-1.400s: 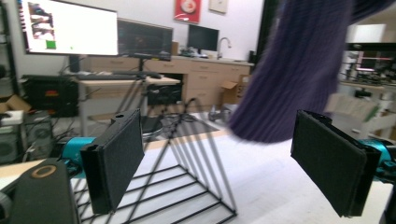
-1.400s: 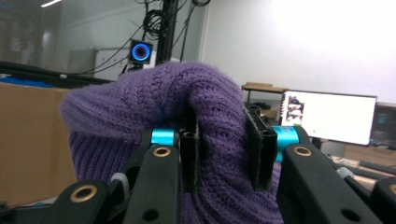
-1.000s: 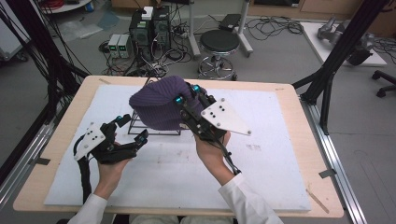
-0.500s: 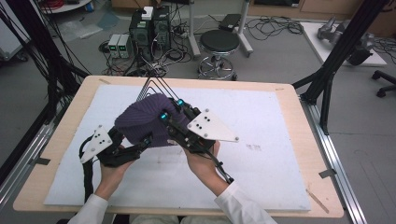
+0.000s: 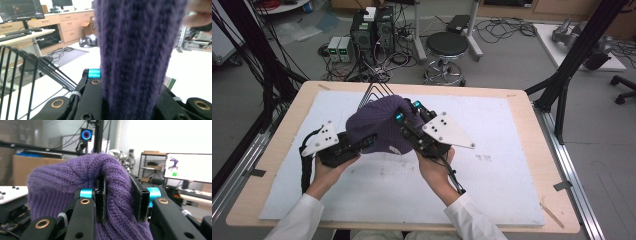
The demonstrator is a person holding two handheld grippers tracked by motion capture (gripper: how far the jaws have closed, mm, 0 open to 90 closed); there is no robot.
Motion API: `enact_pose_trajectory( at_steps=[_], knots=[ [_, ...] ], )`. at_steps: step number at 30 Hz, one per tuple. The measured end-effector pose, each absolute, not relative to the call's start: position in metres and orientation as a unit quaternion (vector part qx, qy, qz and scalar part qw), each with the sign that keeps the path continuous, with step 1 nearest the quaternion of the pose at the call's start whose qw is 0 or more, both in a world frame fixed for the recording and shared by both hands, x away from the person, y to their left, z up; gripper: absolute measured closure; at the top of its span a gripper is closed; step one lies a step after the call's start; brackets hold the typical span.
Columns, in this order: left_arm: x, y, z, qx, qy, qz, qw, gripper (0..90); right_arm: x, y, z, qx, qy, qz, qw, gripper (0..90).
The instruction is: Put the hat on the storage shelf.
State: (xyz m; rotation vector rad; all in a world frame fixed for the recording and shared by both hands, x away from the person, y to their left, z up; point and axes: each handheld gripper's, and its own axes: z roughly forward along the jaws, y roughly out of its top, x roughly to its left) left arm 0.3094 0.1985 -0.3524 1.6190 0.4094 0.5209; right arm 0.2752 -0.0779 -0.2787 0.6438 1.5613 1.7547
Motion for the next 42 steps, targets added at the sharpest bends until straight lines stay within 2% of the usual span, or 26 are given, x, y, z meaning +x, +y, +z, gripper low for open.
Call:
enact_pose_trajectory(
  at_steps=[10,24,34,42],
  knots=[
    [0.342,0.207,-0.311,0.713,0.198,0.241,0.628,82.3,0.296,-0.077,-0.260,0.270,0.578,0.678,0.367,69.6],
    [0.373,0.211,-0.262,0.707,0.225,0.229,0.630,82.3,0.321,-0.066,-0.218,0.292,0.551,0.678,0.389,69.7],
    [0.385,0.216,-0.269,0.711,0.240,0.230,0.620,82.2,0.333,-0.059,-0.220,0.307,0.563,0.665,0.384,69.6],
    [0.393,0.230,-0.300,0.714,0.272,0.197,0.614,82.2,0.339,-0.047,-0.239,0.318,0.591,0.647,0.362,69.5]
  ],
)
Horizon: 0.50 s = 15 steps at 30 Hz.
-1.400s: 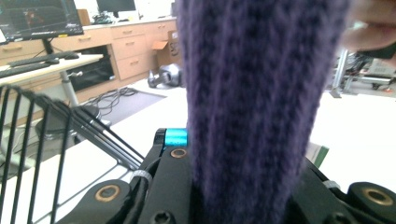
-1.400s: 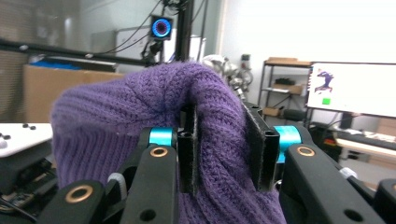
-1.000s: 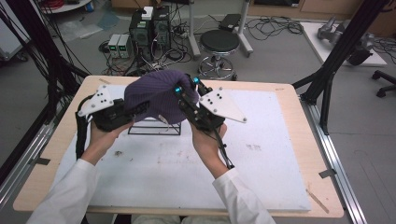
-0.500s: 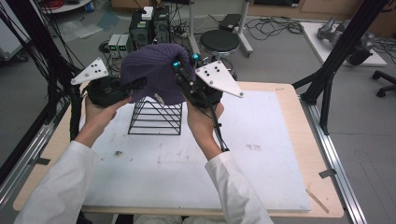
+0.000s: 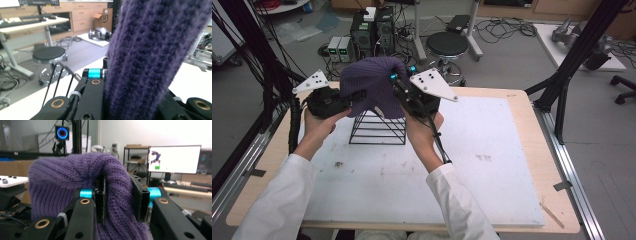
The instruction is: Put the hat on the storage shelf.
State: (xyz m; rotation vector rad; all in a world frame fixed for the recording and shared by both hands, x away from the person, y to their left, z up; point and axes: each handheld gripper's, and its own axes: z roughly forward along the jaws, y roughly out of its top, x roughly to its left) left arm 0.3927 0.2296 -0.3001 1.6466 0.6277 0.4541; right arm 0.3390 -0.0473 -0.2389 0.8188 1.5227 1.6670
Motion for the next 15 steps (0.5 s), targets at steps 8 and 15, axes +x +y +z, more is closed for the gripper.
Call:
enact_pose_trajectory(
  at_steps=[8,15],
  knots=[
    [0.400,0.242,-0.333,0.716,0.303,0.178,0.604,82.1,0.344,-0.034,-0.262,0.331,0.618,0.622,0.348,69.5],
    [0.406,0.251,-0.363,0.716,0.334,0.154,0.593,82.0,0.352,-0.021,-0.287,0.349,0.648,0.592,0.327,69.5]
  ],
)
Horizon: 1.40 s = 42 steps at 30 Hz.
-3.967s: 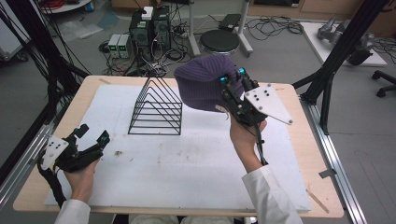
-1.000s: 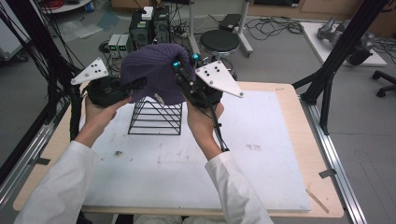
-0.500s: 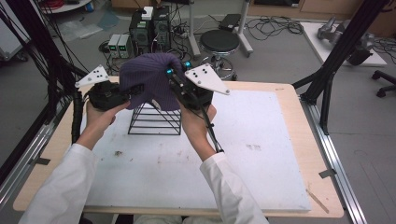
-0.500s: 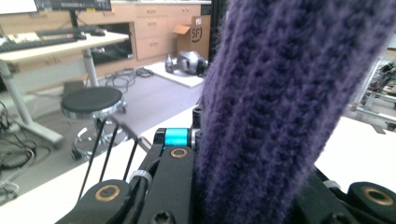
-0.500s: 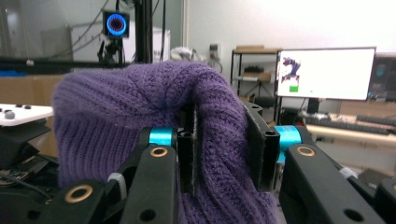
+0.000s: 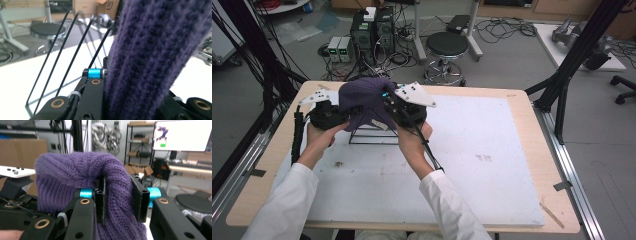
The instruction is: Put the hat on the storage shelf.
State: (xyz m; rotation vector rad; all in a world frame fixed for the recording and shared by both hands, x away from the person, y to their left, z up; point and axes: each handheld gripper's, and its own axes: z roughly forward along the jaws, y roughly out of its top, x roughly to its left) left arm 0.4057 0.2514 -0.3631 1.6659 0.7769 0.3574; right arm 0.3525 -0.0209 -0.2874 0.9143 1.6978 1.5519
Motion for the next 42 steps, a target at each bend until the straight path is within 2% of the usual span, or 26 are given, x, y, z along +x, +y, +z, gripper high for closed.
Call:
enact_pose_trajectory(
  at_steps=[8,13,17,22,24,28,30,31,33,34,35,37,42],
  knots=[
    [0.411,0.266,-0.392,0.713,0.377,0.117,0.580,81.8,0.360,-0.008,-0.311,0.368,0.672,0.566,0.306,69.3],
    [0.415,0.268,-0.396,0.709,0.378,0.109,0.585,81.0,0.362,-0.004,-0.314,0.366,0.671,0.563,0.314,69.2],
    [0.421,0.272,-0.404,0.689,0.384,0.079,0.609,80.3,0.360,-0.002,-0.314,0.359,0.674,0.560,0.322,68.6],
    [0.421,0.273,-0.408,0.689,0.390,0.080,0.606,79.7,0.361,0.000,-0.315,0.358,0.679,0.557,0.316,65.4],
    [0.419,0.274,-0.411,0.691,0.389,0.087,0.603,79.2,0.362,-0.001,-0.316,0.363,0.678,0.560,0.309,60.7],
    [0.419,0.276,-0.413,0.694,0.403,0.084,0.591,75.0,0.363,-0.005,-0.315,0.373,0.676,0.559,0.302,39.4],
    [0.418,0.276,-0.414,0.692,0.404,0.082,0.592,71.8,0.365,-0.007,-0.315,0.380,0.679,0.555,0.294,34.0],
    [0.417,0.276,-0.415,0.690,0.402,0.086,0.596,71.8,0.365,-0.007,-0.315,0.380,0.679,0.555,0.294,34.0],
    [0.411,0.269,-0.415,0.696,0.400,0.113,0.586,59.1,0.366,-0.012,-0.314,0.389,0.679,0.554,0.285,26.1],
    [0.411,0.269,-0.415,0.696,0.400,0.113,0.586,53.2,0.366,-0.012,-0.314,0.389,0.679,0.554,0.285,26.1],
    [0.407,0.266,-0.414,0.694,0.404,0.143,0.579,51.3,0.366,-0.015,-0.313,0.388,0.681,0.555,0.278,21.6],
    [0.405,0.265,-0.412,0.695,0.412,0.158,0.568,50.0,0.365,-0.016,-0.312,0.386,0.682,0.558,0.274,20.8],
    [0.400,0.265,-0.407,0.691,0.418,0.189,0.559,39.8,0.359,-0.019,-0.309,0.372,0.688,0.561,0.270,12.3]
  ],
)
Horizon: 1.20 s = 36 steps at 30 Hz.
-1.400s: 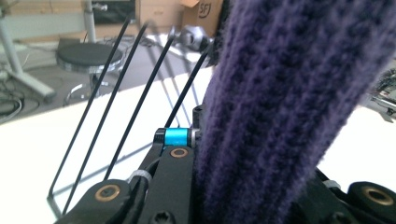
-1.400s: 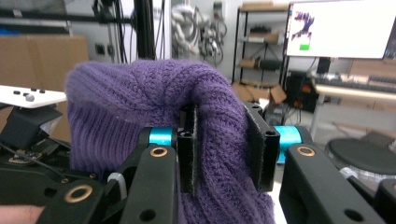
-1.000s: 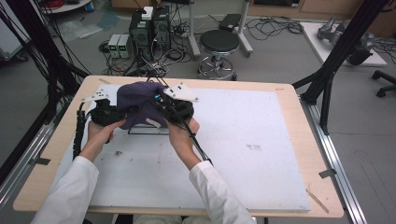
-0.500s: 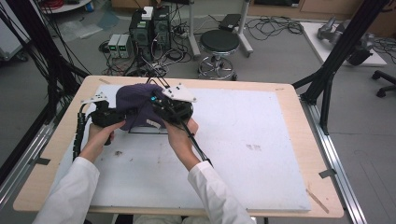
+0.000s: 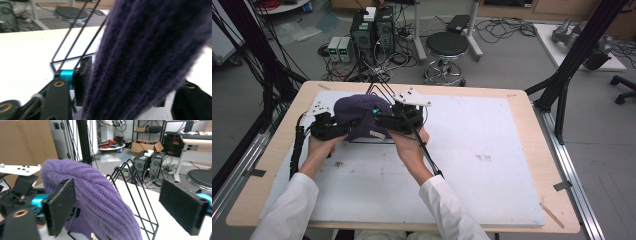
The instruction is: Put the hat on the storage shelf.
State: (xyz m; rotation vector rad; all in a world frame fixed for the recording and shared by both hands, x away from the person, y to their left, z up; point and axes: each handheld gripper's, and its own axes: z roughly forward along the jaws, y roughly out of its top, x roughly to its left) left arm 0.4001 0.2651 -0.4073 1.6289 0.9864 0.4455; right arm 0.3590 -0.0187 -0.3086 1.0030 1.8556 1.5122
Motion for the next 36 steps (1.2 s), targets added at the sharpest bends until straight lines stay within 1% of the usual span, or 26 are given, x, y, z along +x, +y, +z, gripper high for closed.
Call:
enact_pose_trajectory(
  at_steps=[4,15,18,19,22,24,28,33,36],
  knots=[
    [0.396,0.266,-0.403,0.687,0.415,0.200,0.562,34.7,0.356,-0.023,-0.307,0.368,0.687,0.565,0.270,11.9],
    [0.377,0.266,-0.396,0.669,0.401,0.236,0.580,29.4,0.357,-0.044,-0.301,0.383,0.666,0.576,0.278,11.7],
    [0.368,0.265,-0.393,0.660,0.393,0.259,0.585,28.6,0.358,-0.058,-0.300,0.394,0.656,0.577,0.286,11.7],
    [0.368,0.265,-0.393,0.660,0.393,0.259,0.585,28.5,0.358,-0.062,-0.300,0.397,0.654,0.577,0.287,11.7],
    [0.360,0.268,-0.388,0.642,0.392,0.287,0.593,28.4,0.357,-0.076,-0.299,0.402,0.642,0.580,0.299,11.7],
    [0.359,0.269,-0.387,0.639,0.392,0.294,0.593,27.8,0.356,-0.087,-0.299,0.410,0.636,0.579,0.303,11.7],
    [0.347,0.273,-0.378,0.616,0.392,0.322,0.602,26.5,0.353,-0.112,-0.297,0.428,0.617,0.580,0.315,11.7],
    [0.337,0.274,-0.371,0.604,0.388,0.341,0.606,26.0,0.346,-0.147,-0.295,0.449,0.586,0.581,0.342,11.8],
    [0.332,0.275,-0.369,0.599,0.394,0.360,0.597,25.2,0.338,-0.166,-0.297,0.464,0.571,0.578,0.354,12.0]
  ],
)
